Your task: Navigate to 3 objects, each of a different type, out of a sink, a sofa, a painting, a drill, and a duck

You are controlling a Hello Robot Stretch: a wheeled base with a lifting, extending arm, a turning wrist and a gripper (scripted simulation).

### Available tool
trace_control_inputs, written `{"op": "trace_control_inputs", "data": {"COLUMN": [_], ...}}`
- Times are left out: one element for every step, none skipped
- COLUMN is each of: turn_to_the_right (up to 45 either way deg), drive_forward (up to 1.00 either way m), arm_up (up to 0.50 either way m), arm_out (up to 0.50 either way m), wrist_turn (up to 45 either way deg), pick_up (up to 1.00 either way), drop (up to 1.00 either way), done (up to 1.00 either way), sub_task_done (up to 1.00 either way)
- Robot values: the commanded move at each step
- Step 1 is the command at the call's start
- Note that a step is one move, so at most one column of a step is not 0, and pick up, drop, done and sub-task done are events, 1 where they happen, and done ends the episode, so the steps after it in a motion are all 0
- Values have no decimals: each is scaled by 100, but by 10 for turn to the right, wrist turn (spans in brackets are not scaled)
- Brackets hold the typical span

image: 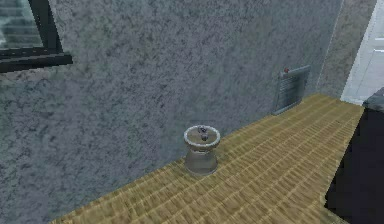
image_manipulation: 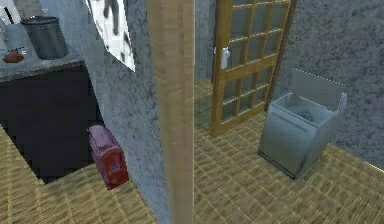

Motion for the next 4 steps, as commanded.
{"op": "trace_control_inputs", "data": {"turn_to_the_right": [0,-360,0,-450], "drive_forward": [5,0,75,0], "arm_up": [0,0,0,0], "arm_out": [0,0,0,0], "wrist_turn": [0,0,0,0], "pick_up": [0,0,0,0], "drop": [0,0,0,0], "done": [0,0,0,0], "sub_task_done": [0,0,0,0]}}
